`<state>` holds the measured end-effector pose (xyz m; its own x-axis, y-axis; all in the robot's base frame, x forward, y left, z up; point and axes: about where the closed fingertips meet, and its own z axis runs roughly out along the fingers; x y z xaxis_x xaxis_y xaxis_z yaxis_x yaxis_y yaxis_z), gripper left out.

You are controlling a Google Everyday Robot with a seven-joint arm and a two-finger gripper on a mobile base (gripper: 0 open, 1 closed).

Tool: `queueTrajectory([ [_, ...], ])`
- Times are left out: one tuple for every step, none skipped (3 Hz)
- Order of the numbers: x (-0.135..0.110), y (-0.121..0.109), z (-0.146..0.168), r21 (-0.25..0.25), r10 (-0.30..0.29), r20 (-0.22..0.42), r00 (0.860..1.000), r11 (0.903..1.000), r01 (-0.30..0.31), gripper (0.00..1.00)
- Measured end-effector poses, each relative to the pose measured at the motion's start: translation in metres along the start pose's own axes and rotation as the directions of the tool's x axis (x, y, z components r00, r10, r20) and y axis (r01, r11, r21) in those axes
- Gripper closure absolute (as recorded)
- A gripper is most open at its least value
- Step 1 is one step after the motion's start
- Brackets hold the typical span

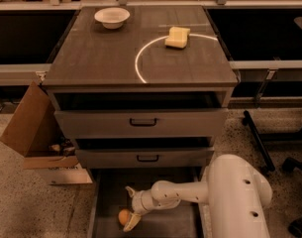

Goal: Pick orange from bottom drawer and place on counter

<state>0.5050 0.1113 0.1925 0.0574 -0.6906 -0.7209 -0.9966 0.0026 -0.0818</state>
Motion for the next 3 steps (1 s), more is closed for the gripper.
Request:
queueTrajectory([
  [0.008,-0.004,0.021,-0.001,-0.023,0.013,1.000,0.9997,0.023,0.00],
  [0.012,-0.005,0.037,0.005,-0.048,0.020,0.999,0.9989,0.047,0.00],
  [0.014,-0.005,0.049,-0.002,-0.060,0.020,0.998,0.9982,0.060,0.00],
])
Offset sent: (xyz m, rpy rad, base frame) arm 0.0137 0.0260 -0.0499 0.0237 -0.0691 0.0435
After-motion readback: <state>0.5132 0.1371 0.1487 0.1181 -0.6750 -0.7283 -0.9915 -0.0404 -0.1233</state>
